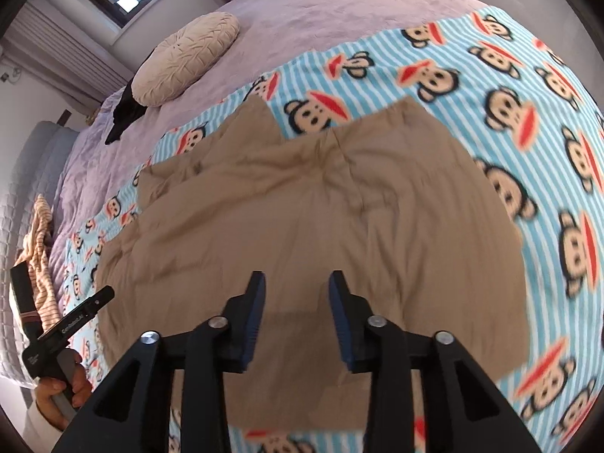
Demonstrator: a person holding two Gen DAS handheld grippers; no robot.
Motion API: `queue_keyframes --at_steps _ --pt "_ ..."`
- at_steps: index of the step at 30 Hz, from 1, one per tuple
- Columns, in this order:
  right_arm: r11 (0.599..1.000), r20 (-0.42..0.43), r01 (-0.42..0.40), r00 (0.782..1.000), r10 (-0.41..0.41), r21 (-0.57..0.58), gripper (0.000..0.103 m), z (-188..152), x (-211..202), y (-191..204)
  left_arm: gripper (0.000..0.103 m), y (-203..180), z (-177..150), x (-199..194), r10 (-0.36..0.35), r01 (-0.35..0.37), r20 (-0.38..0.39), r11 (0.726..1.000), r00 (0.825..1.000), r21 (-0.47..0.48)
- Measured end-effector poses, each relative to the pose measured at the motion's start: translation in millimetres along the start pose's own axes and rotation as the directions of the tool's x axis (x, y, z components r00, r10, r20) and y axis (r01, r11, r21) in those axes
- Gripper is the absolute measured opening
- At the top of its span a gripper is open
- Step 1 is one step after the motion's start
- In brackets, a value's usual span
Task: Fold large clothes
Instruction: 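Lower the fold onto the jacket, open both tools and lift away, then grasp the edge of the folded jacket with both tools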
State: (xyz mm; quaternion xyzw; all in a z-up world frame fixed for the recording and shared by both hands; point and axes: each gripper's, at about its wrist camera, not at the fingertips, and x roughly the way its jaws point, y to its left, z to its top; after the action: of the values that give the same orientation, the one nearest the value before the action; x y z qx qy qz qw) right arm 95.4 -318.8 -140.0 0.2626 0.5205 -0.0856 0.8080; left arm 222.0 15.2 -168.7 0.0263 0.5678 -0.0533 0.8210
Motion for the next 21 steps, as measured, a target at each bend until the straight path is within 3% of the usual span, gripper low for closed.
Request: queue_keyframes --at_steps 3,5,11,12,13,15,21 --pt "1.0 -0.003 0.0 1.0 0.0 0.012 0.045 -20.3 -12.9 0.7 0.076 4.7 -12.7 -10.5 -0.007 0.007 -0.012 1.0 1.0 -0.001" --pt "1.0 -0.012 0.0 1.0 0.0 0.031 0.054 -35.9 -20.8 -0.8 0.076 7.0 -22.0 -17.3 -0.005 0.005 -0.016 1.0 1.0 0.003" --pt "0.997 -0.057 0.005 0.998 0.0 0.082 0.055 -75.0 -32.3 -10.6 0.076 18.5 -56.9 -32.9 -0.023 0.022 -0.043 1.0 0.999 -0.015" --pt "0.996 -0.064 0.006 0.998 0.0 0.089 0.055 -80.9 -33.8 -12.1 0.078 20.6 -64.0 -34.2 -0.031 0.03 -0.052 0.999 0.998 -0.02" --pt "0.995 -0.071 0.008 0.997 -0.001 0.096 0.055 -87.3 -35.4 -13.8 0.091 22.2 -72.0 -35.5 -0.036 0.035 -0.06 0.999 0.998 -0.023" --pt "0.994 -0.087 0.012 0.996 -0.002 0.11 0.058 -97.6 -37.0 -16.9 0.103 23.0 -88.2 -39.5 -0.031 0.03 -0.057 0.999 0.998 -0.024" --pt "0.992 -0.132 0.007 0.991 0.009 0.123 0.059 -124.1 -39.7 -22.8 0.103 19.2 -128.8 -36.8 -0.058 0.057 -0.121 0.998 0.991 -0.008"
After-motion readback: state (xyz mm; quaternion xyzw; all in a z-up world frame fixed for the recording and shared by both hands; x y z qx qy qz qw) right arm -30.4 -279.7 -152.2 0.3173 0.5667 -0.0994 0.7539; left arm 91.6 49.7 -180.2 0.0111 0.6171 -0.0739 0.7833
